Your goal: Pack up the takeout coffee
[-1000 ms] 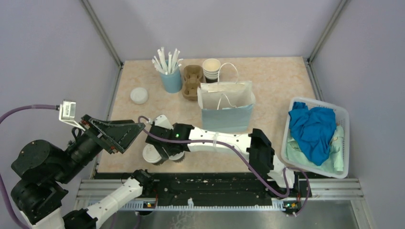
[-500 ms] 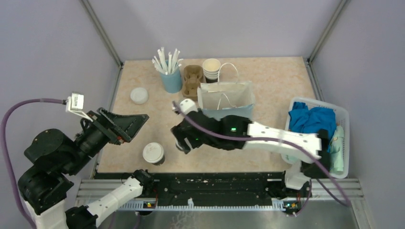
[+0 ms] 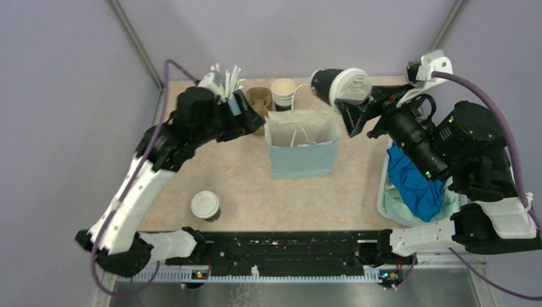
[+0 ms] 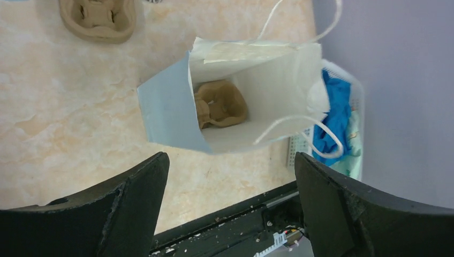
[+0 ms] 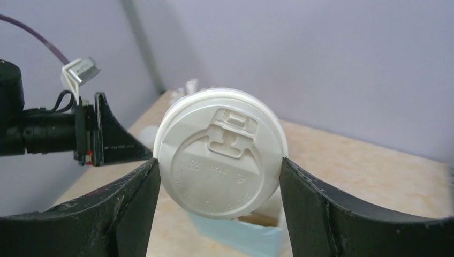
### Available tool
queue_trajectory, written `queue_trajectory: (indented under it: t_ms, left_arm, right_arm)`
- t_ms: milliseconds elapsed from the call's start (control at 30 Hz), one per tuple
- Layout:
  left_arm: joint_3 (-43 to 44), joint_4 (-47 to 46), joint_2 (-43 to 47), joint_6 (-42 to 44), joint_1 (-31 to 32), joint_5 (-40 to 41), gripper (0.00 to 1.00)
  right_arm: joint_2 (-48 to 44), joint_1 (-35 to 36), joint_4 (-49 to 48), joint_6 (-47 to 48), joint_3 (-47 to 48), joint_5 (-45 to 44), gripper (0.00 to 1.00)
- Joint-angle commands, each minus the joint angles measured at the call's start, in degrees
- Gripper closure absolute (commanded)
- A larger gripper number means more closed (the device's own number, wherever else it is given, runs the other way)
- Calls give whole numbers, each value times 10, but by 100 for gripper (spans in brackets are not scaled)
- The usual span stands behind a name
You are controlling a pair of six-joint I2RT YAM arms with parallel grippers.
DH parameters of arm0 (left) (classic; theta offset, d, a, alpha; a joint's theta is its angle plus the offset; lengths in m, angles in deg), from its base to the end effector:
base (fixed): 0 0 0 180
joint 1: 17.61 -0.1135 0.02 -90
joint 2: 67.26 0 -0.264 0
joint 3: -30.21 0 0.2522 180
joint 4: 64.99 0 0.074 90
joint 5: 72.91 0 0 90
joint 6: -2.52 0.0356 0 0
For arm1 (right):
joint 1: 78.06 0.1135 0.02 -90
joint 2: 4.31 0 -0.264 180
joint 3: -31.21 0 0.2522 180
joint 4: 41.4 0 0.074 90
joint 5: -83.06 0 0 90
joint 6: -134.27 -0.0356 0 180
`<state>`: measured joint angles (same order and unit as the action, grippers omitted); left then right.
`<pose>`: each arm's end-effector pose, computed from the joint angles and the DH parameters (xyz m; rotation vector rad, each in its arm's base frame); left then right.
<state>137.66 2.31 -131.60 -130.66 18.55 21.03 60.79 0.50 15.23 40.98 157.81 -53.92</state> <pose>0.1546 -0.1100 0.4789 -0.1742 2.0808 -0.8070 0.0507 0.1194 0.5829 -0.3276 1.5013 0.5346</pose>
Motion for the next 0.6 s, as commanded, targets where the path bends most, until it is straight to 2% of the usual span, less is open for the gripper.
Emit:
queue_trajectory:
  t_ms: [0, 133, 300, 433, 500, 567]
  left_arm:
    - [18, -43, -100, 23, 2, -36, 8]
    - [18, -37, -163, 22, 3, -45, 11]
    - [15, -32, -201, 32, 4, -9, 17]
    - [-1, -45, -215, 47, 3, -9, 32]
    - [-3, -46, -220, 58, 3, -2, 43]
    - [-16, -64, -217, 78, 3, -3, 52]
  right_arm:
    - [-1, -21, -29, 161, -8, -166, 35]
    - [-23, -79, -26, 178, -41, -127, 37]
    - [17, -156, 64, 130, -44, -16, 38]
    - [52, -235, 116, 68, -24, 130, 38]
    - [63, -255, 136, 41, -8, 196, 39]
    - [72, -256, 168, 15, 10, 220, 39]
